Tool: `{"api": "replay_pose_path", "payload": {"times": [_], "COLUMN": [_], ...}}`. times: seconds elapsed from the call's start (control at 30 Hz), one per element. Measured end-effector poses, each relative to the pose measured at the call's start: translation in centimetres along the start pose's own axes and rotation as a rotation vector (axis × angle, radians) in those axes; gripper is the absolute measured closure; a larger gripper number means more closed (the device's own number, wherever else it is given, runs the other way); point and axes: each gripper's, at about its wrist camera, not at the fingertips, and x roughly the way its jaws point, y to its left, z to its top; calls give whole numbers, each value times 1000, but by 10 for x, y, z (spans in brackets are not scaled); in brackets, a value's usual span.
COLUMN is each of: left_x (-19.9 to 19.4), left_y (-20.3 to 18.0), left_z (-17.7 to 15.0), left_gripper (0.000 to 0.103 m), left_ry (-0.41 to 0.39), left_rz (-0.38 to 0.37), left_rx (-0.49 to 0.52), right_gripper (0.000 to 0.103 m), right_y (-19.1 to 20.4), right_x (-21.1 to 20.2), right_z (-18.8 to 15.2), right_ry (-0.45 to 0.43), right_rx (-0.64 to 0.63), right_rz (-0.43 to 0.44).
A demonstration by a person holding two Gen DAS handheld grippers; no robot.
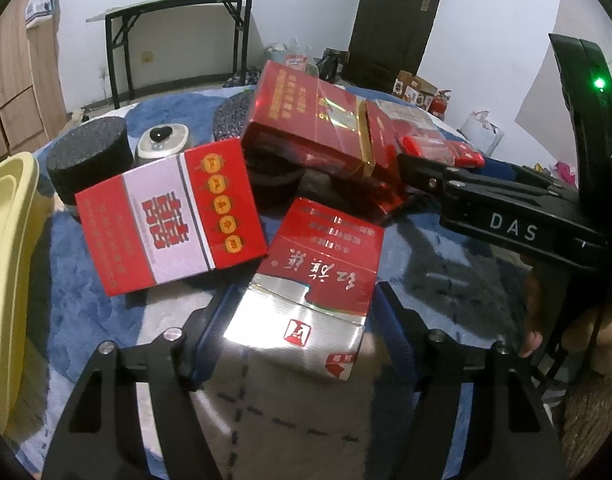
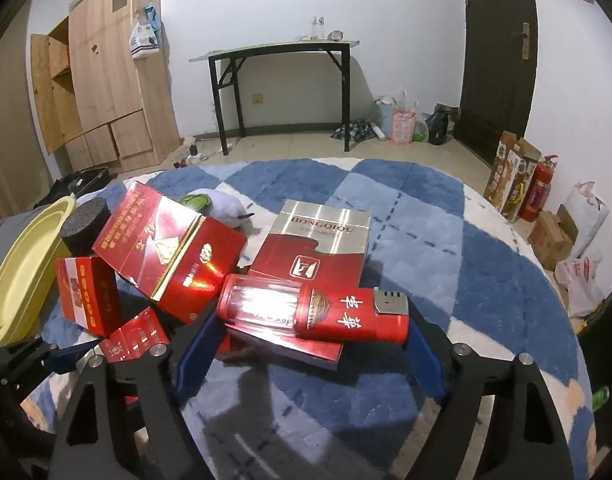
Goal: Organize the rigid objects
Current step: 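Grasp the silver-red pack with the left gripper while the right gripper grasps the red lighter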
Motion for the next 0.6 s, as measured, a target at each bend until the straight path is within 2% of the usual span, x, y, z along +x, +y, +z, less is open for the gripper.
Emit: {"api": "replay_pose_path", "payload": {"times": [0.17, 0.33, 0.6], "left_x": [-9, -22, 4], "left_y": [0, 6, 6], "left_z": [1, 5, -2], "left_gripper": [36, 38, 37], "left_ry": [10, -13, 67], "left_rz": [-6, -29, -8], "left_rx": [40, 63, 46], "right_gripper": [20, 20, 20], "right_y": [1, 1, 2], "right_x": [-9, -19, -17], "right_z": [2, 3, 1], "right_ry": [-11, -17, -2], "right_rx": [-19, -46, -44], "right_rz": [7, 21, 32]}}
